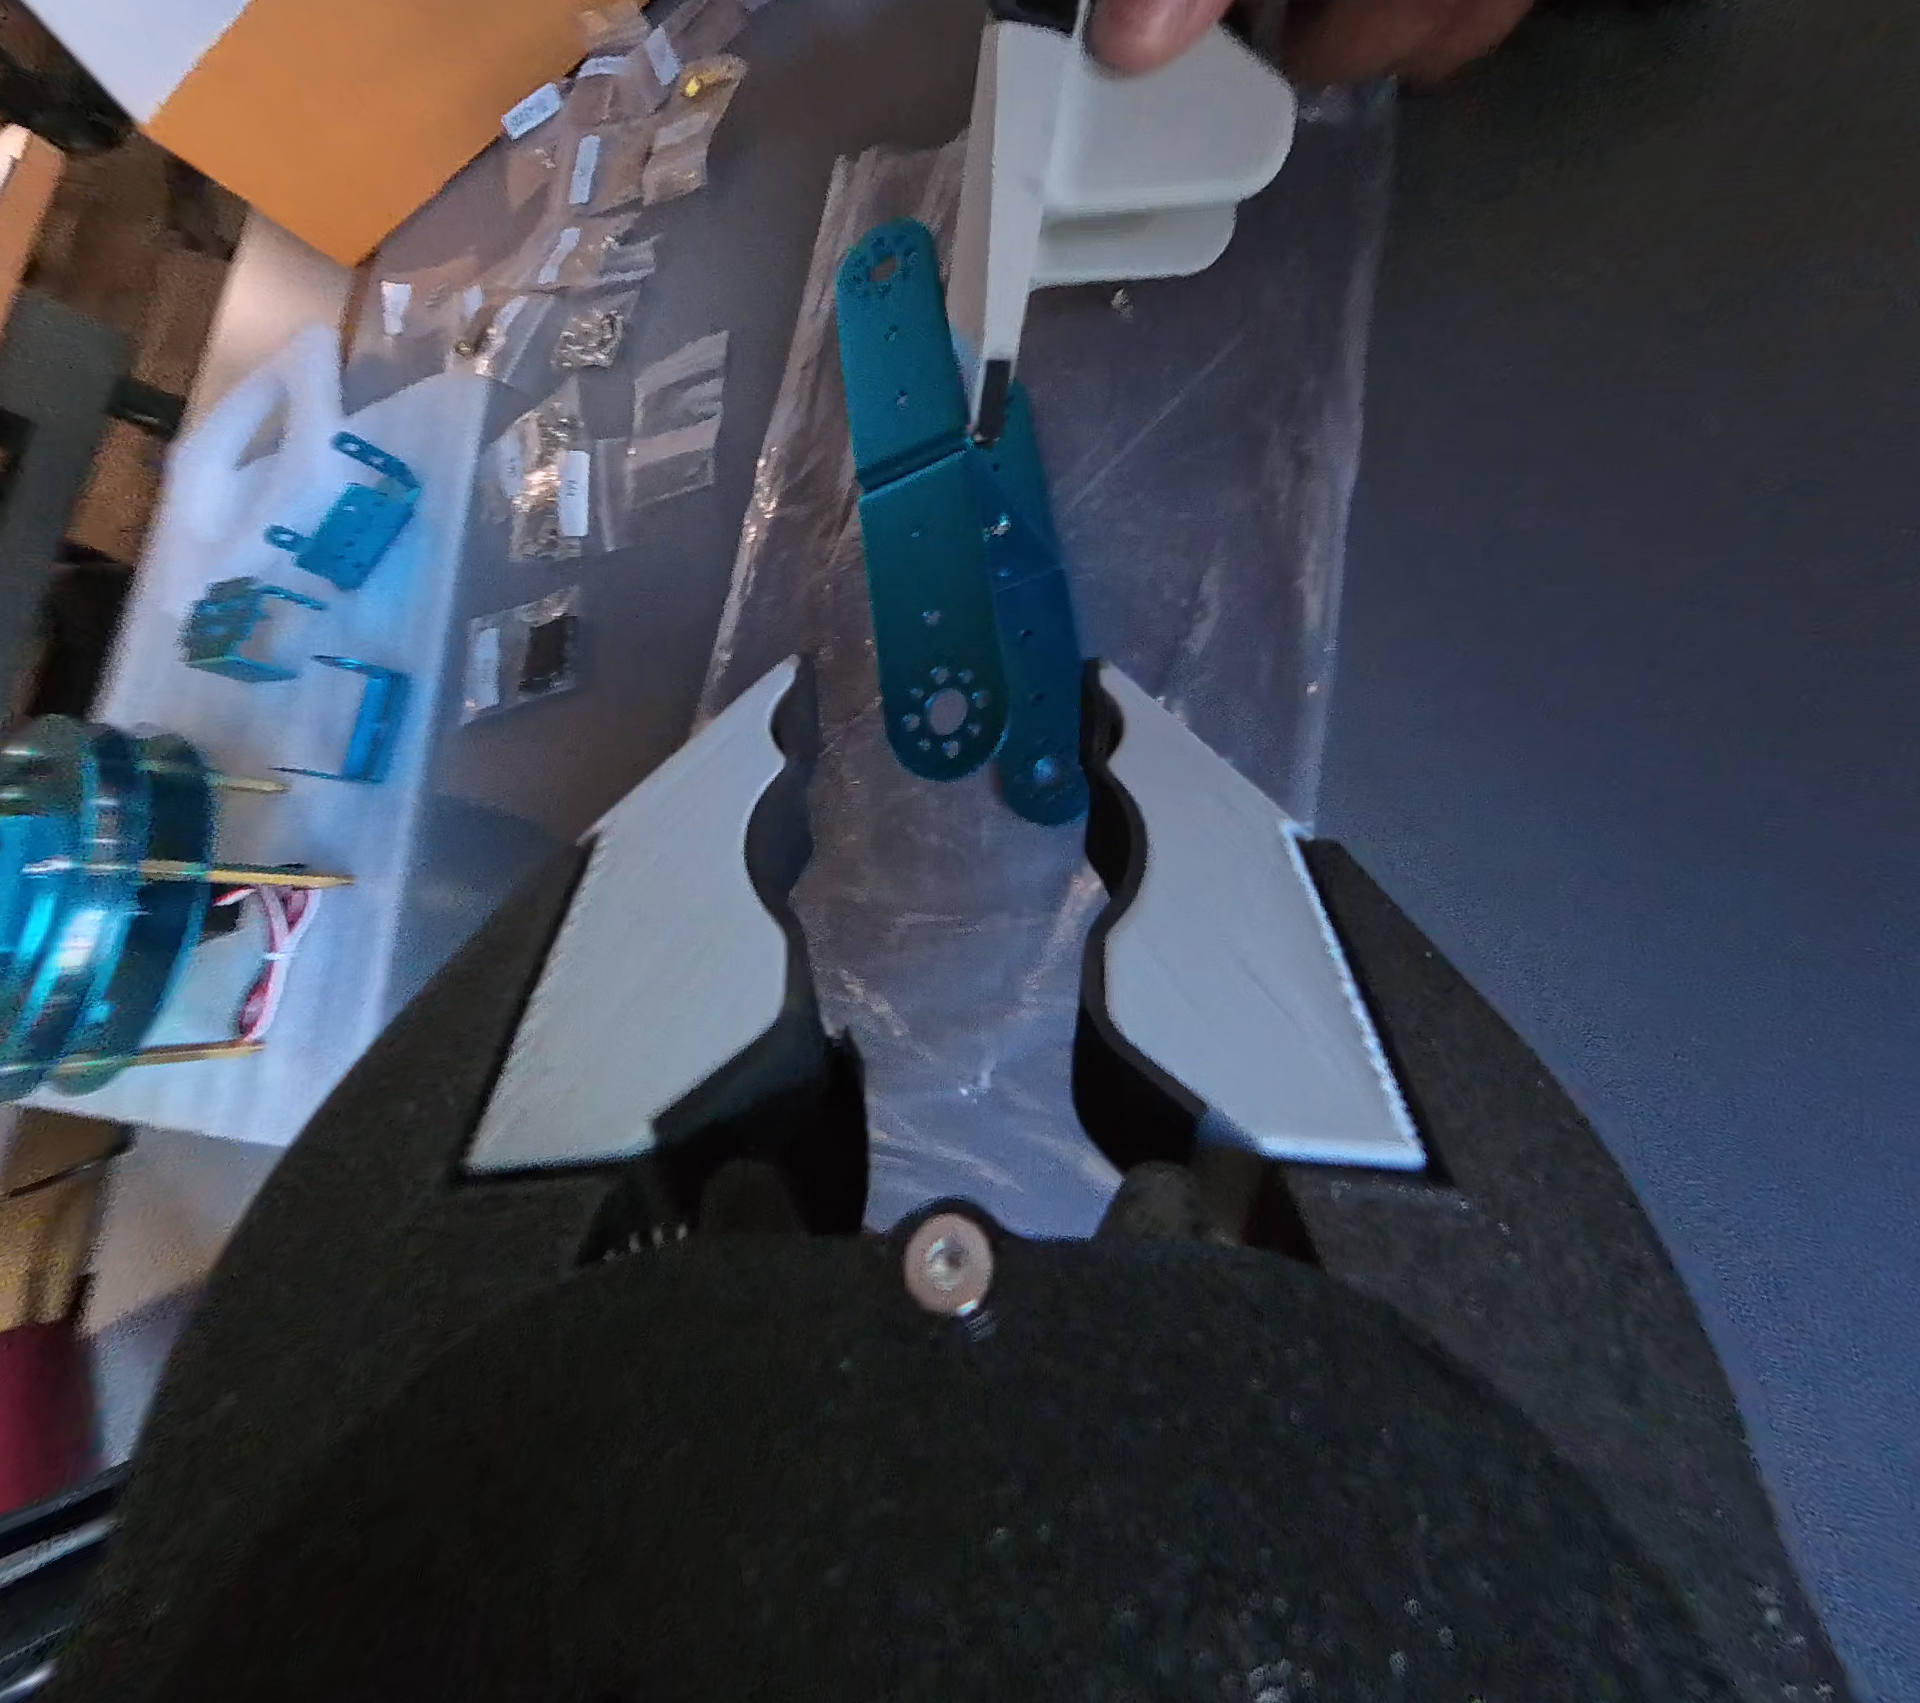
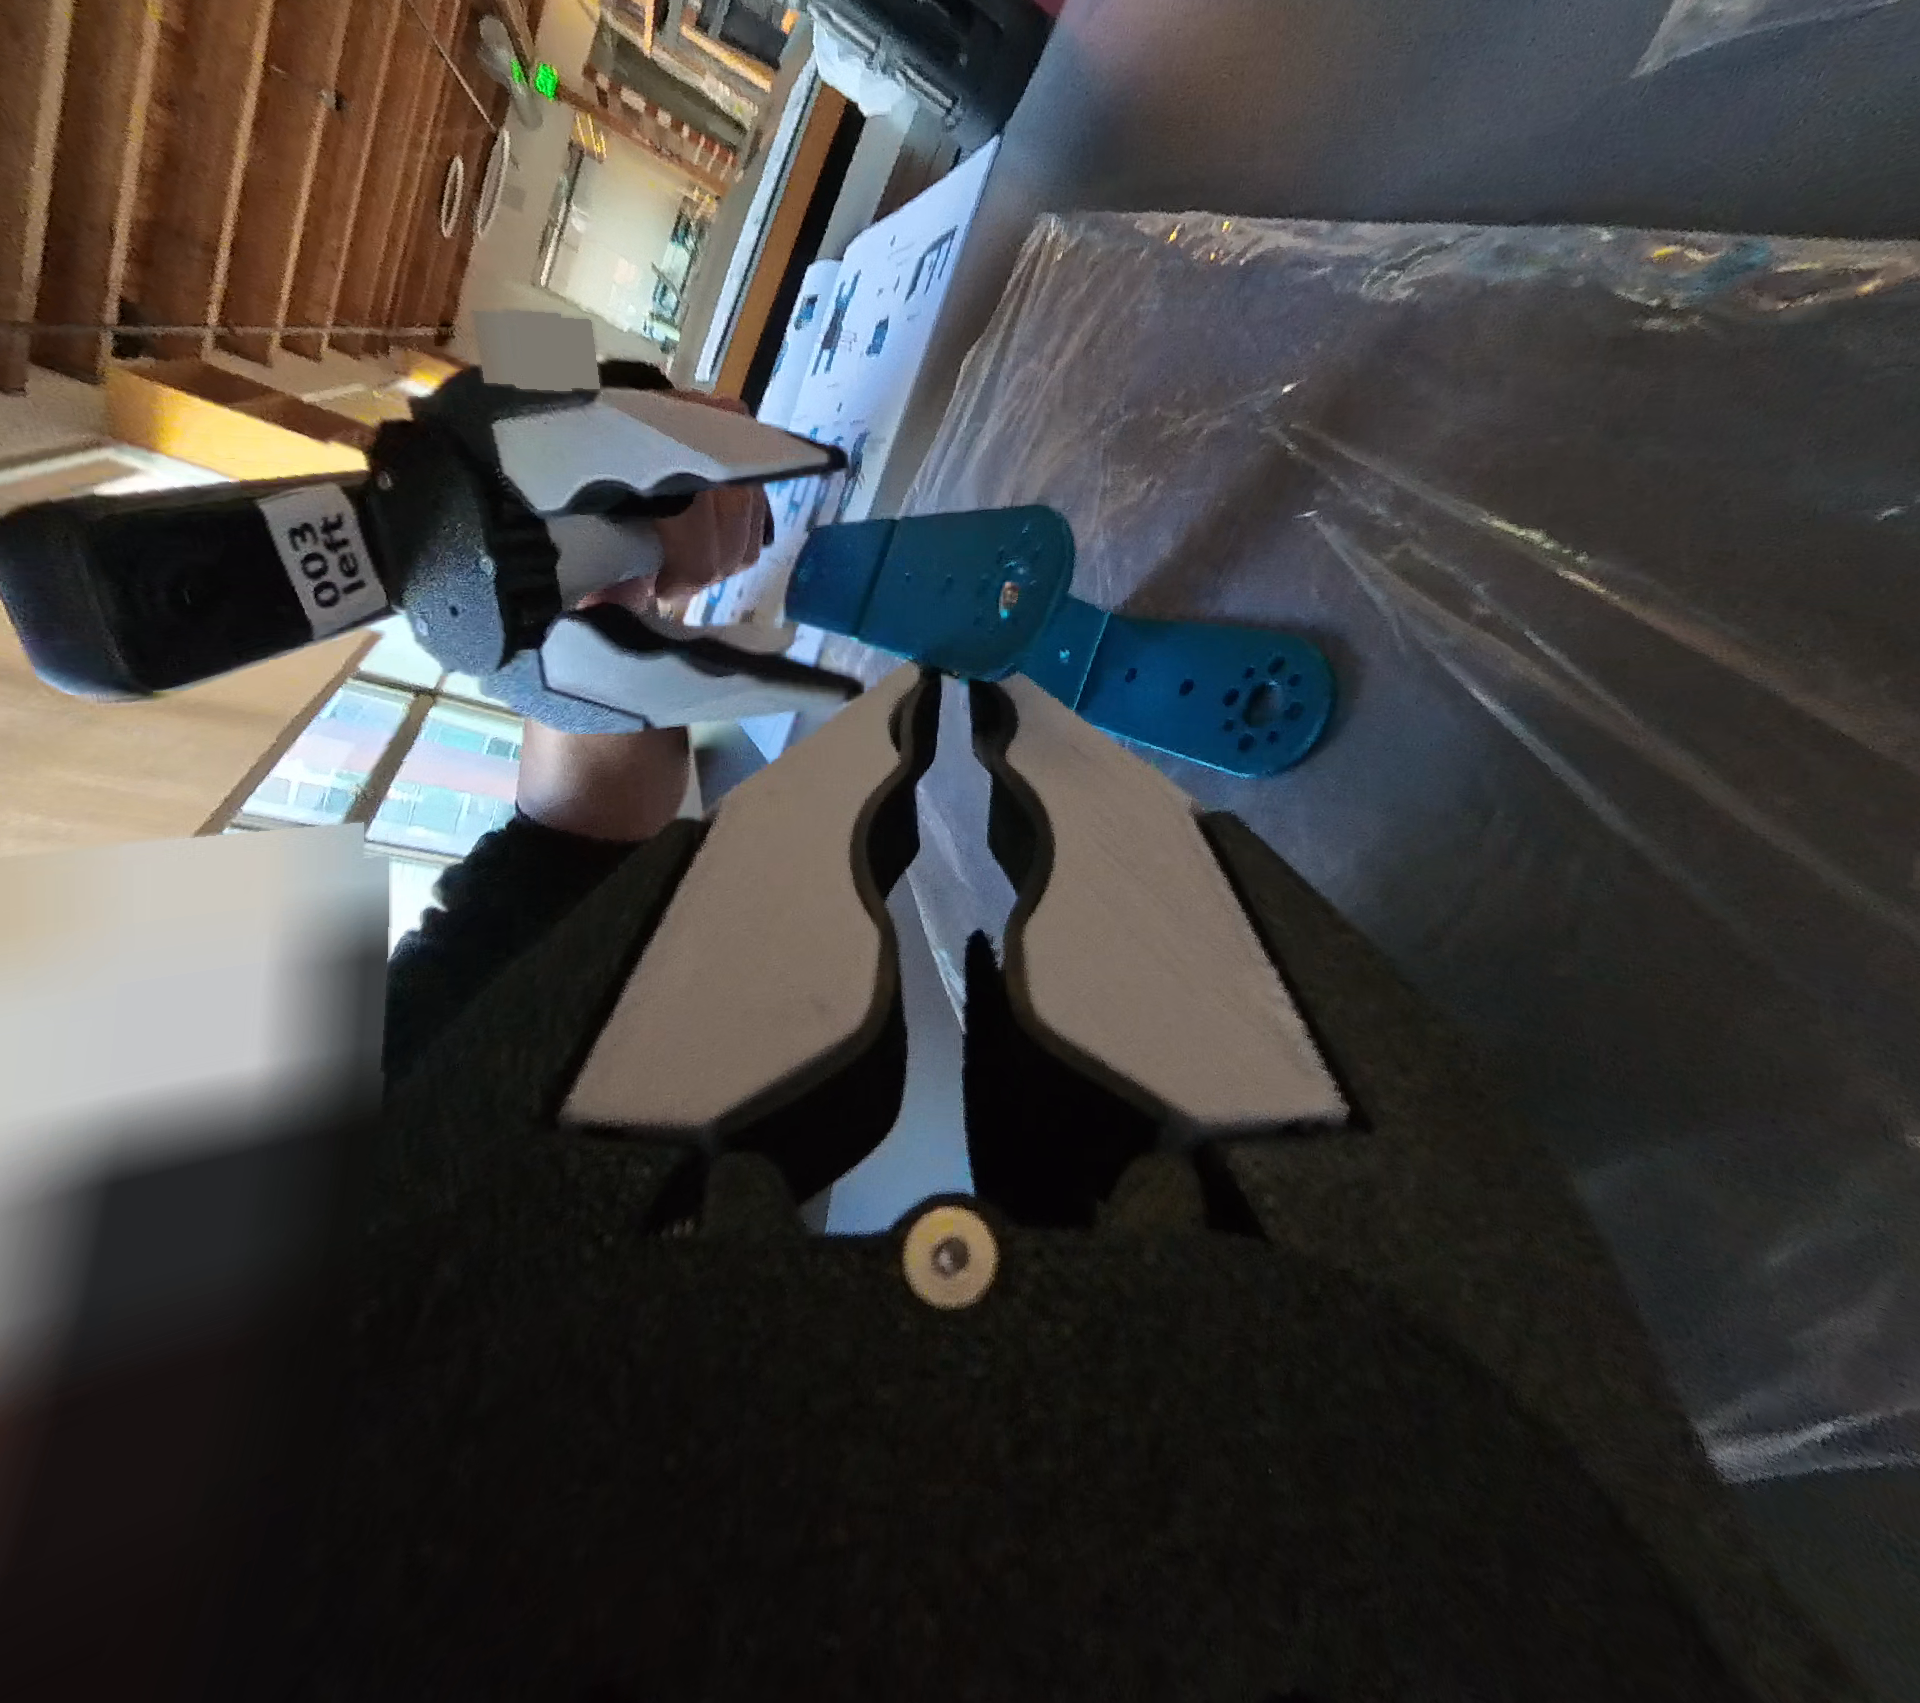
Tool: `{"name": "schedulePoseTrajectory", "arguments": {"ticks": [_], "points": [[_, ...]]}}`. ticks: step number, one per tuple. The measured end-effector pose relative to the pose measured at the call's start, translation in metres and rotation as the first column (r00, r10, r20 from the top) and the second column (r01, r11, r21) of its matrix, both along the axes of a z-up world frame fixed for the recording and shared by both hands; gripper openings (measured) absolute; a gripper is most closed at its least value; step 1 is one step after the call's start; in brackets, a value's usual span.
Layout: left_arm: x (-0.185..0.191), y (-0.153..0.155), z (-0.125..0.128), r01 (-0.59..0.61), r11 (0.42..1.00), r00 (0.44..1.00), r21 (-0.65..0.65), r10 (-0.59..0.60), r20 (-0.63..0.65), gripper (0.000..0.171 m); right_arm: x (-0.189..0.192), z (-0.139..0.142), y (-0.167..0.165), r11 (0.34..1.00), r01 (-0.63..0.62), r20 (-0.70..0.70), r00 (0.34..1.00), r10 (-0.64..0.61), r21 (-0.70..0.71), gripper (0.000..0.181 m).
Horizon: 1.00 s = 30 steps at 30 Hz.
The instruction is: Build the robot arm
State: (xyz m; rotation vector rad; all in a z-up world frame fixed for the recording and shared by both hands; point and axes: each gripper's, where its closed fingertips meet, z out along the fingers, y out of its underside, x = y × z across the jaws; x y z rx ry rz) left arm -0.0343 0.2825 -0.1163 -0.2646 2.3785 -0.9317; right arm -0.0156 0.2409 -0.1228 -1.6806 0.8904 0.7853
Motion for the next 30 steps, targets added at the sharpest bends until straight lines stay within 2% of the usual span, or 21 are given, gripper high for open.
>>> {"name": "schedulePoseTrajectory", "arguments": {"ticks": [1, 3, 6, 9, 12, 14, 20, 26, 30], "points": [[0.003, -0.001, -0.002, -0.002, 1.000, 0.999, 0.018, 0.001, 0.033, 0.047, 0.001, -0.002, -0.001, 1.000, -0.010, 0.015, 1.000, 0.010, -0.017, 0.004], [0.007, -0.003, -0.001, -0.002, 1.000, 0.995, 0.011, 0.001, 0.099, 0.023, 0.001, -0.005, -0.004, 0.998, -0.043, 0.066, 0.997, 0.047, -0.055, 0.004], [0.013, -0.001, 0.000, -0.015, 0.999, 0.991, -0.031, 0.019, 0.131, 0.021, 0.003, -0.006, -0.009, 0.993, -0.079, 0.148, 0.985, 0.092, -0.092, 0.004], [0.020, 0.005, 0.000, -0.039, 0.997, 0.995, -0.072, 0.046, 0.093, 0.019, 0.005, 0.001, -0.009, 0.986, -0.133, 0.232, 0.960, 0.154, -0.101, 0.004], [0.029, 0.014, -0.002, -0.059, 0.994, 0.997, -0.088, 0.062, 0.040, 0.015, 0.013, 0.001, -0.011, 0.967, -0.189, 0.375, 0.895, 0.241, -0.168, 0.004], [0.037, 0.021, -0.006, -0.076, 0.994, 0.996, -0.074, 0.078, 0.033, 0.002, 0.018, 0.004, -0.009, 0.958, -0.226, 0.412, 0.867, 0.280, -0.176, 0.004], [0.041, 0.022, -0.019, -0.071, 0.996, 0.997, -0.047, 0.071, 0.003, 0.001, 0.026, 0.007, -0.002, 0.925, -0.359, 0.362, 0.852, 0.379, -0.124, 0.004], [0.038, 0.023, -0.028, -0.088, 0.994, 0.995, -0.057, 0.085, -0.060, 0.002, 0.034, 0.005, -0.003, 0.865, -0.457, 0.479, 0.723, 0.498, -0.210, 0.004], [0.042, 0.024, -0.033, -0.108, 0.992, 0.990, -0.066, 0.101, -0.094, 0.003, 0.039, -0.008, -0.005, 0.821, -0.478, 0.513, 0.642, 0.569, -0.313, 0.005]]}}
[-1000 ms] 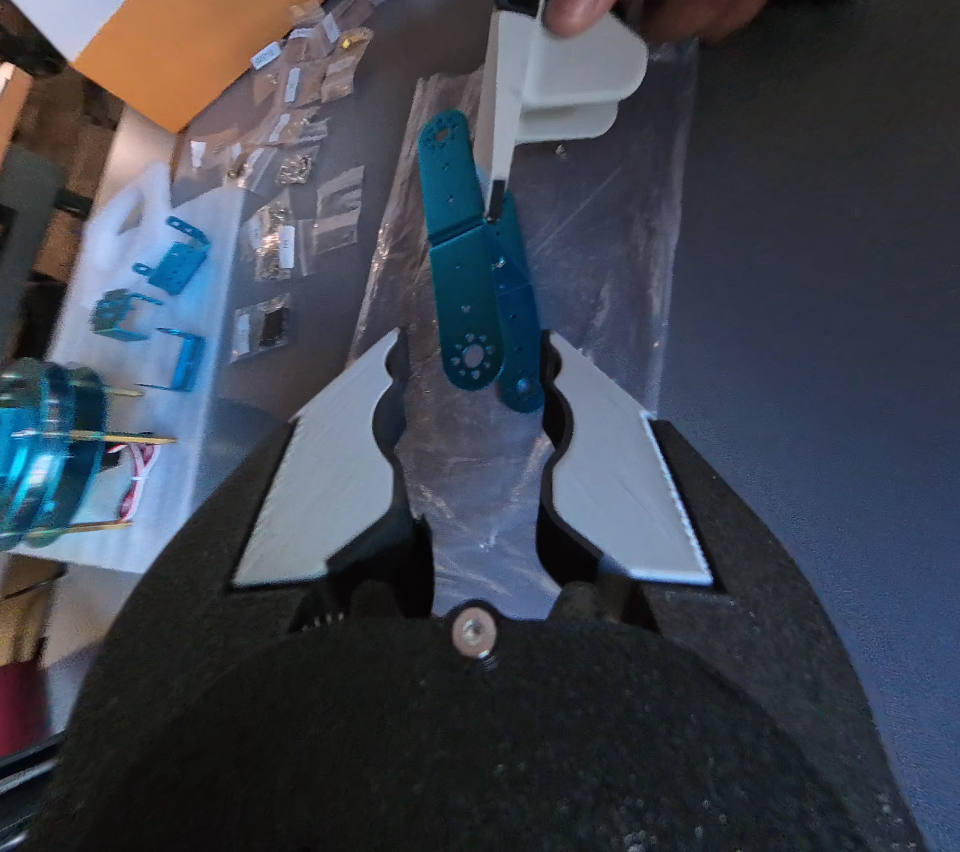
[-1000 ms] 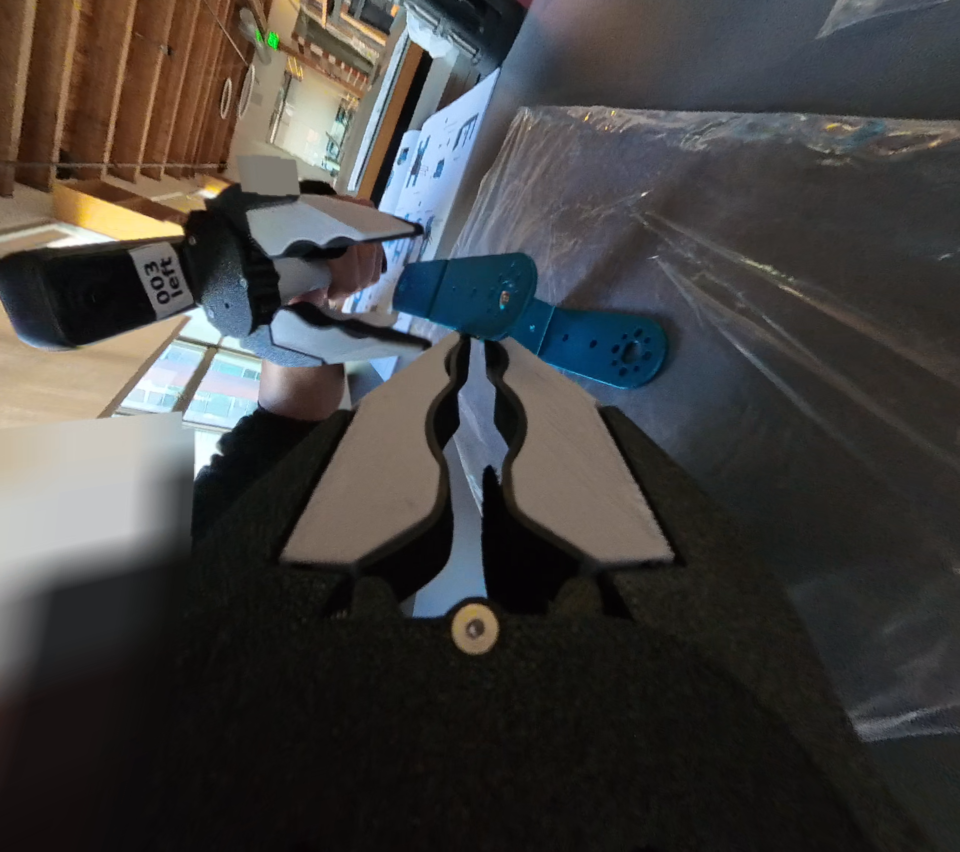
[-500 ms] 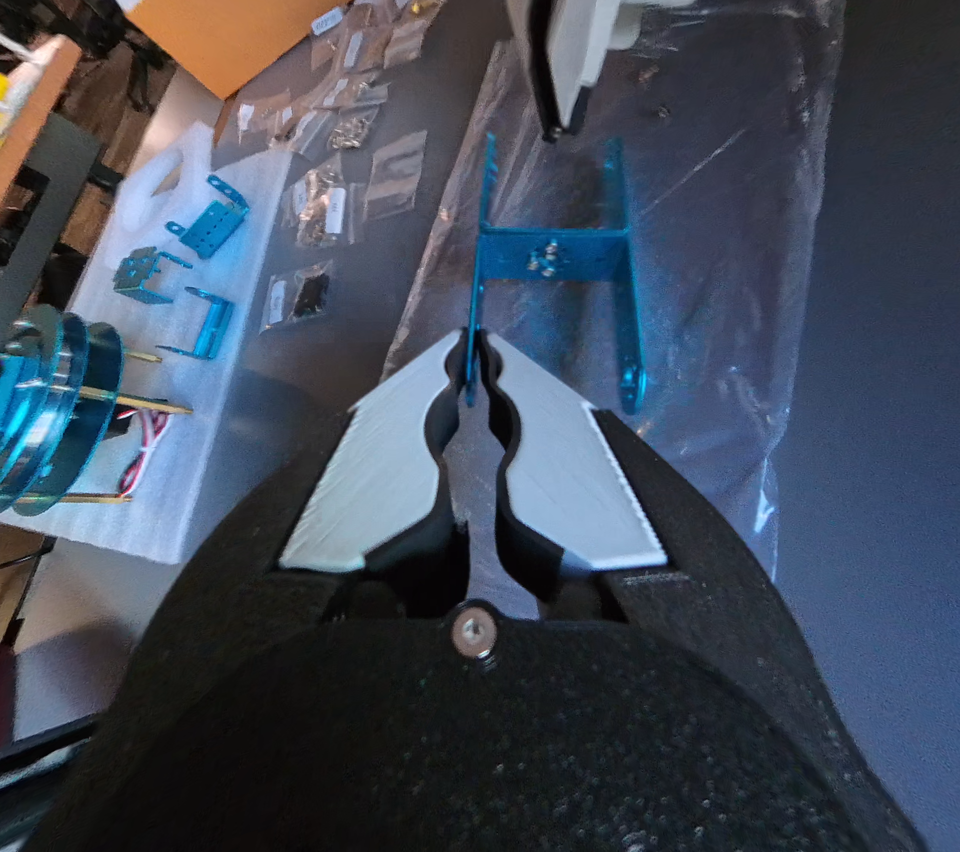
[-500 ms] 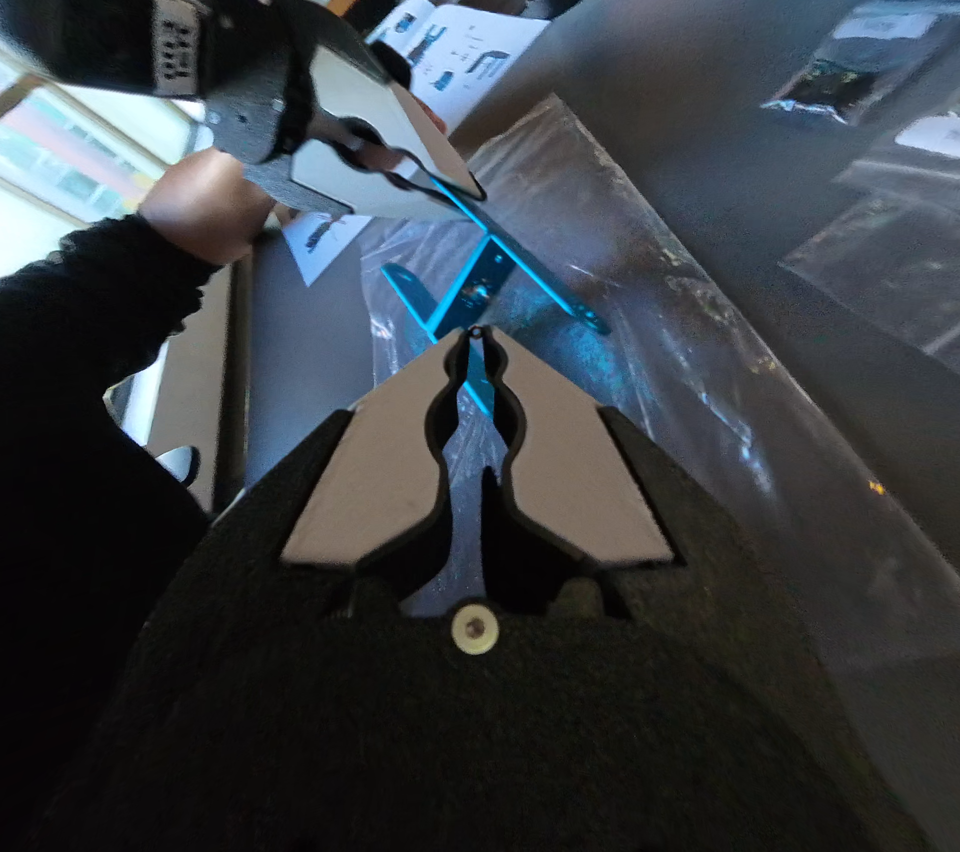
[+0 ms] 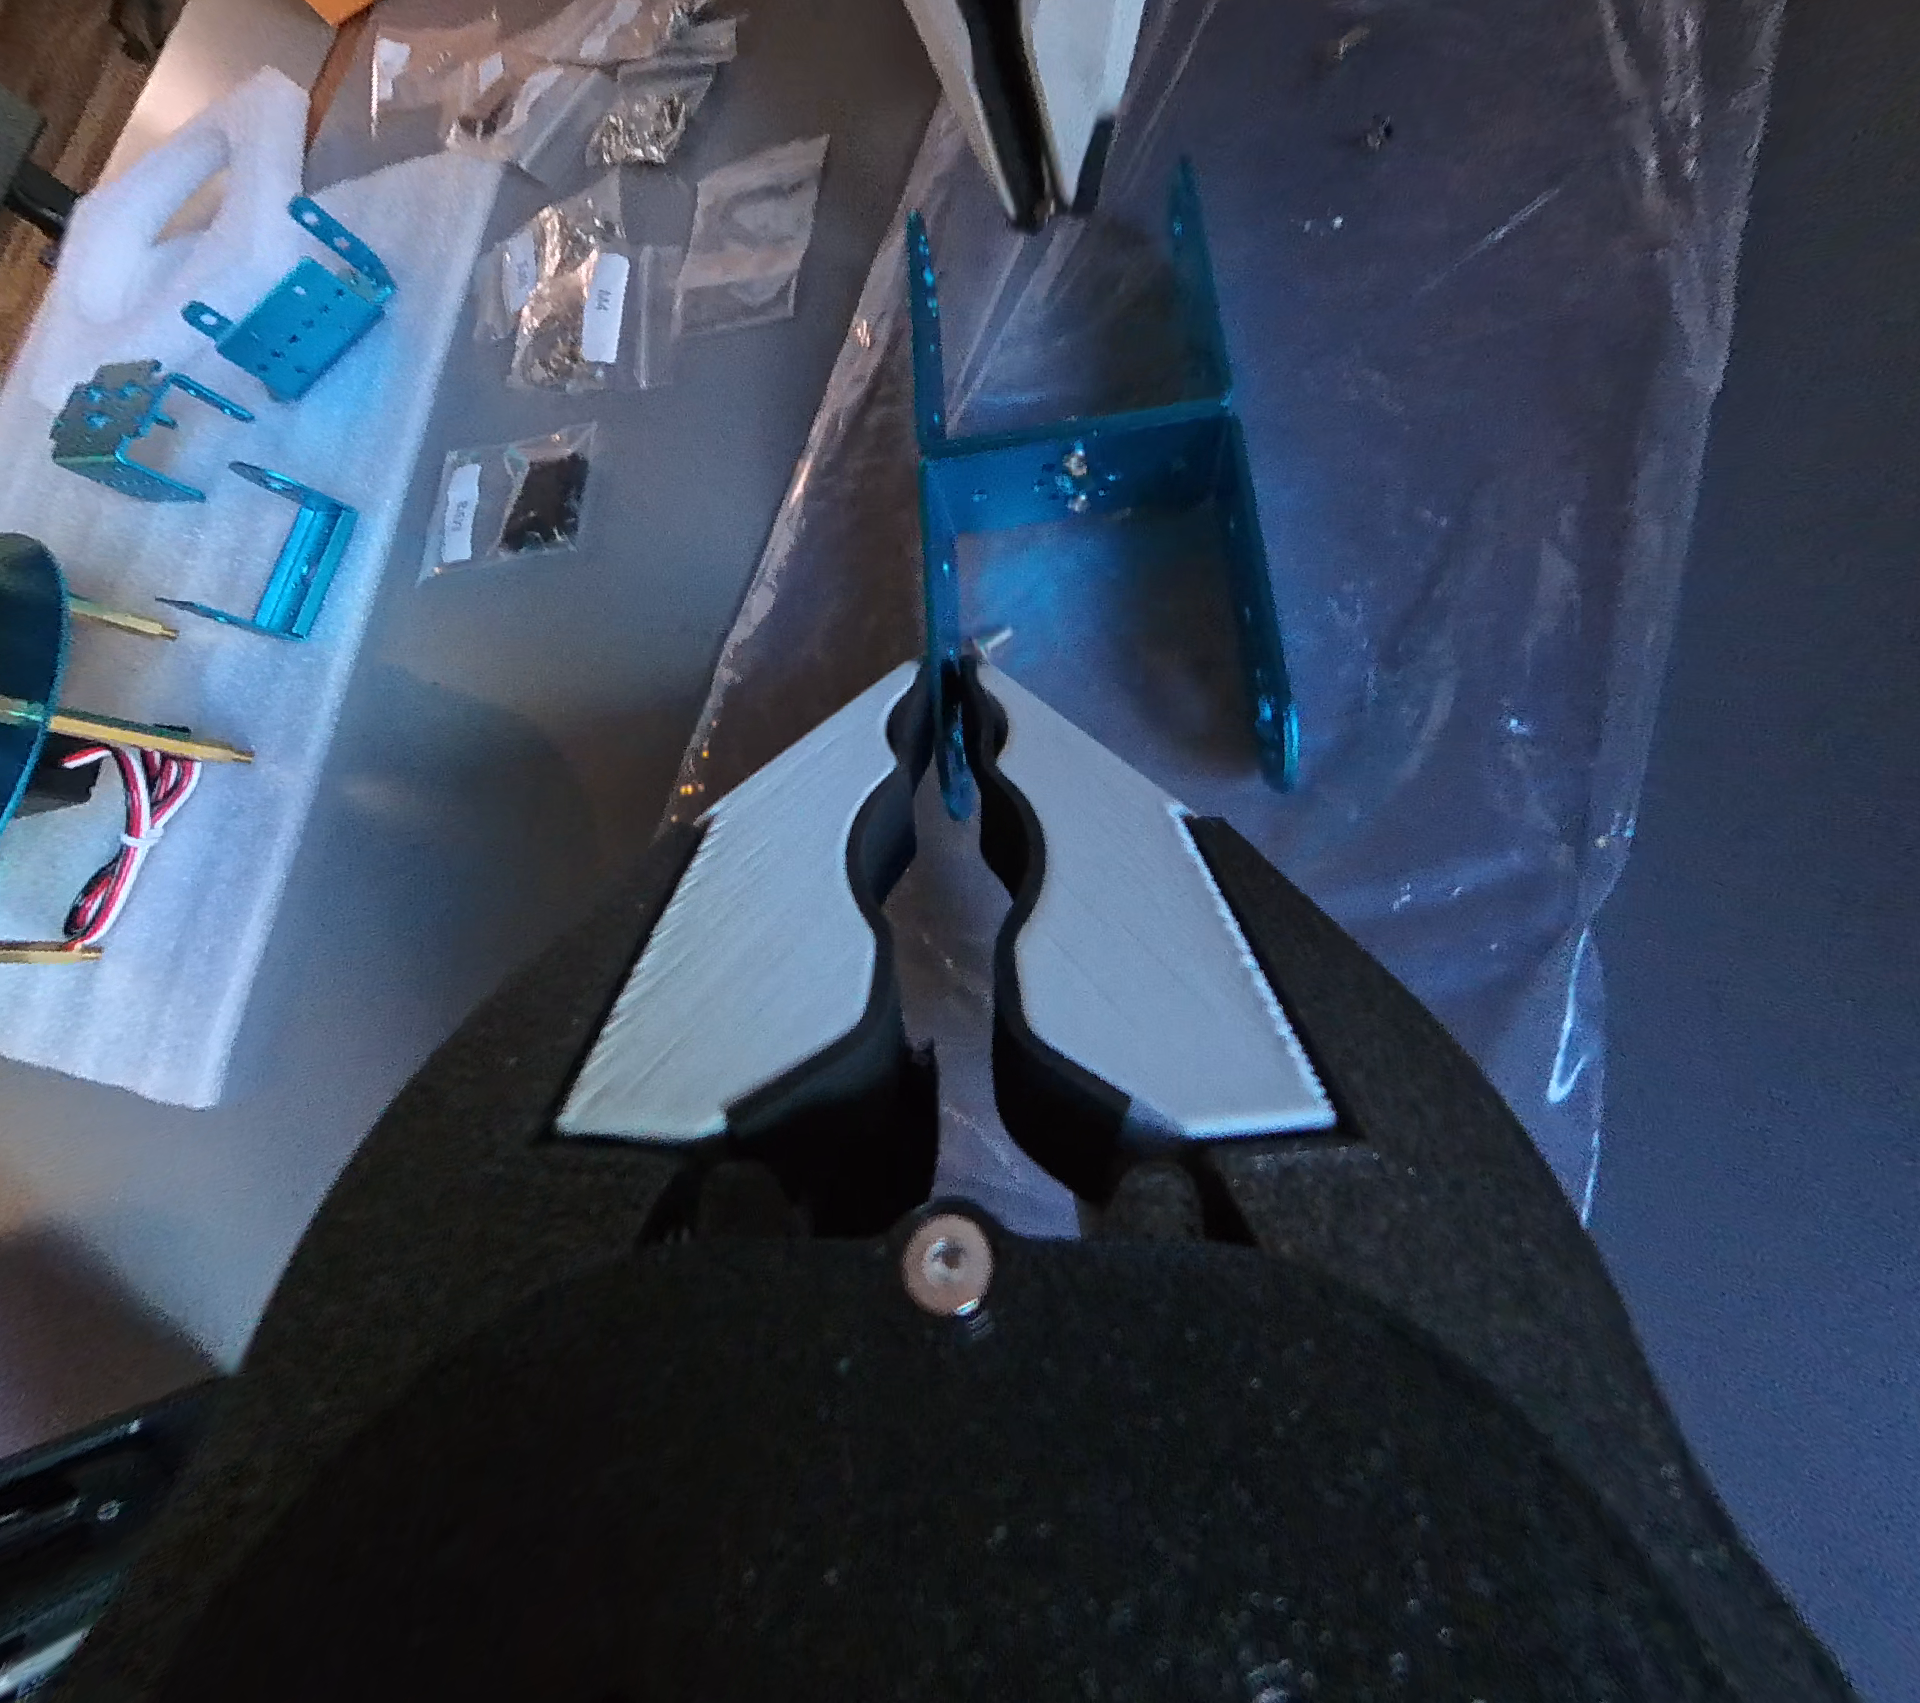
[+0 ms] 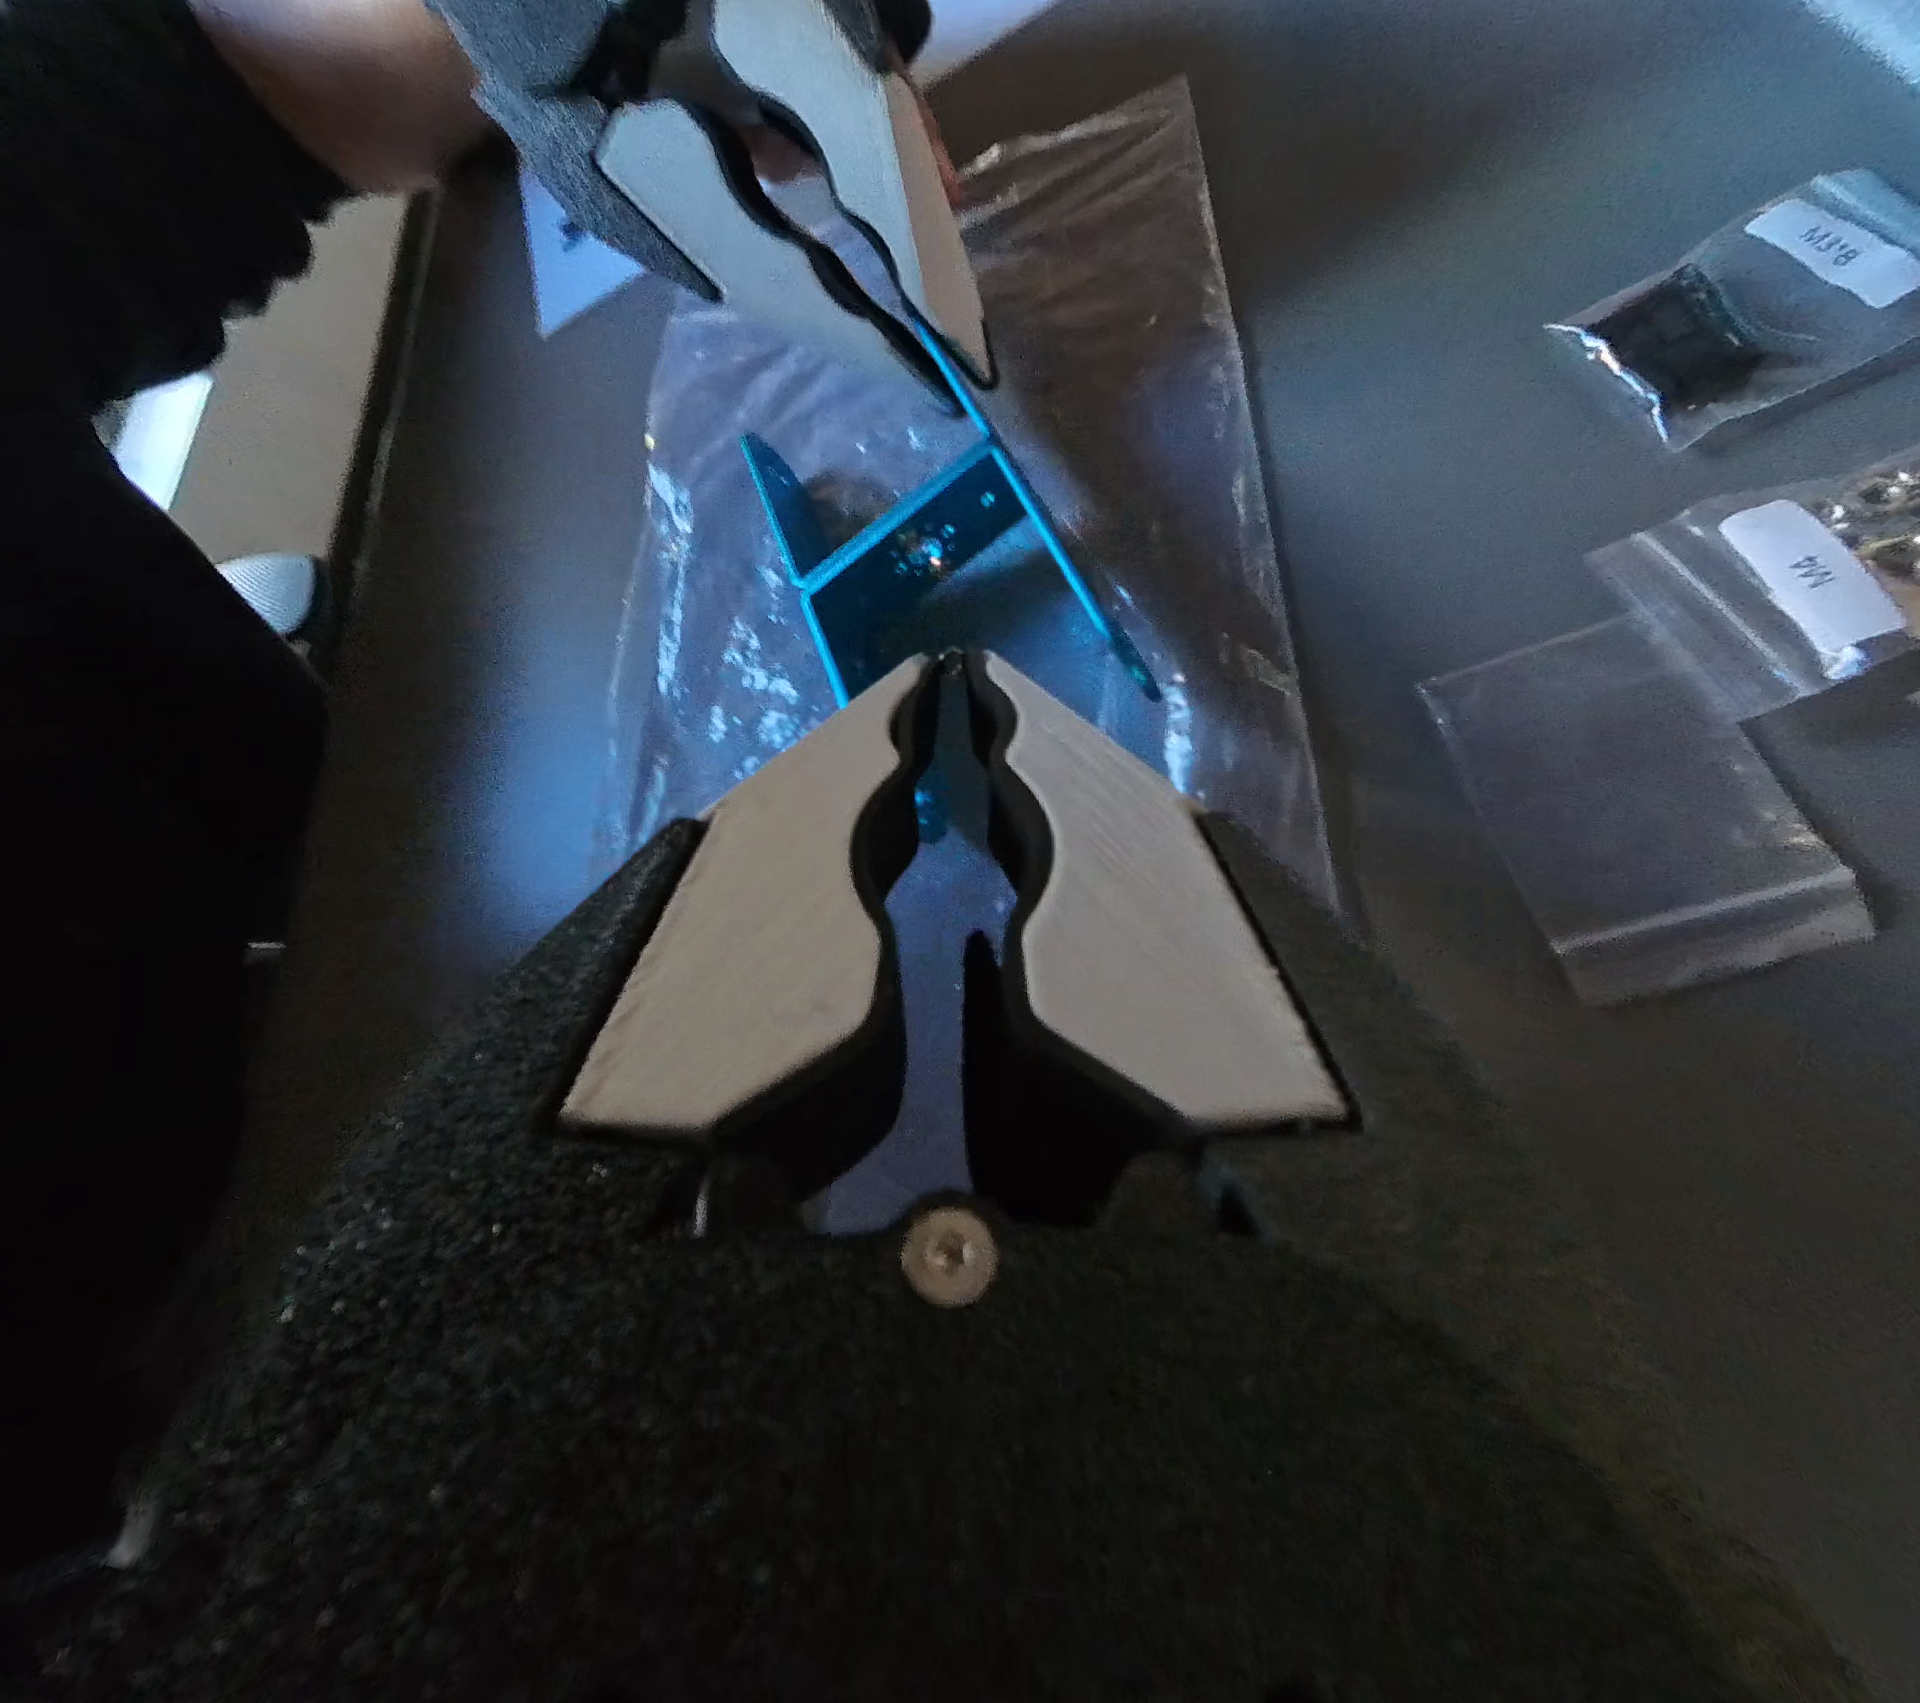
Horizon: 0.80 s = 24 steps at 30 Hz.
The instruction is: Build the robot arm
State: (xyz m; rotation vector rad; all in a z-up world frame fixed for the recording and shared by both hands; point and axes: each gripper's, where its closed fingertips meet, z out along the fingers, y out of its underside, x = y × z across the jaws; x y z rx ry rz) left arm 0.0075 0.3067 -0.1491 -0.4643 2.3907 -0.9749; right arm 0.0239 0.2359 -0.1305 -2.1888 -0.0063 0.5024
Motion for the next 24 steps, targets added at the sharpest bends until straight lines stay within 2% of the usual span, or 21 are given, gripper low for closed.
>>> {"name": "schedulePoseTrajectory", "arguments": {"ticks": [2, 6, 9, 12, 14, 17, 18, 21, 24], "points": [[0.000, -0.002, 0.005, -0.007, 0.999, 1.000, -0.032, 0.007, -0.015, 0.001, 0.007, -0.007, -0.005, 0.999, 0.009, 0.068, 0.998, -0.006, -0.045, 0.004], [-0.002, 0.002, 0.001, -0.057, 0.998, 0.996, -0.011, 0.056, -0.064, 0.001, 0.027, -0.009, -0.033, 0.984, 0.033, 0.240, 0.971, 0.010, -0.174, 0.004], [-0.008, 0.004, -0.004, -0.084, 0.996, 0.989, -0.026, 0.080, -0.127, 0.002, 0.027, -0.010, -0.050, 0.951, -0.003, 0.312, 0.944, 0.103, -0.308, 0.004], [-0.006, 0.007, -0.003, -0.130, 0.990, 0.983, -0.049, 0.122, -0.137, 0.001, 0.015, -0.018, -0.055, 0.883, -0.103, 0.319, 0.908, 0.272, -0.458, 0.005], [0.000, 0.014, 0.007, -0.160, 0.986, 0.985, -0.050, 0.156, -0.075, 0.001, 0.007, -0.023, -0.056, 0.827, -0.160, 0.289, 0.887, 0.359, -0.538, 0.005], [0.003, 0.015, 0.018, -0.174, 0.982, 0.985, -0.077, 0.174, -0.003, 0.000, 0.012, -0.033, -0.053, 0.788, -0.139, 0.313, 0.866, 0.391, -0.600, 0.006], [0.004, 0.017, 0.019, -0.175, 0.983, 0.984, -0.055, 0.177, 0.037, 0.000, 0.012, -0.033, -0.050, 0.793, -0.139, 0.314, 0.867, 0.387, -0.594, 0.007], [0.005, 0.017, 0.027, -0.132, 0.991, 0.968, 0.034, 0.122, 0.218, 0.000, 0.010, -0.030, -0.047, 0.811, -0.132, 0.315, 0.877, 0.364, -0.570, 0.028], [0.001, 0.013, 0.031, -0.096, 0.991, 0.944, 0.092, 0.061, 0.324, 0.000, 0.009, -0.011, -0.033, 0.863, -0.163, 0.337, 0.873, 0.352, -0.479, 0.032]]}}
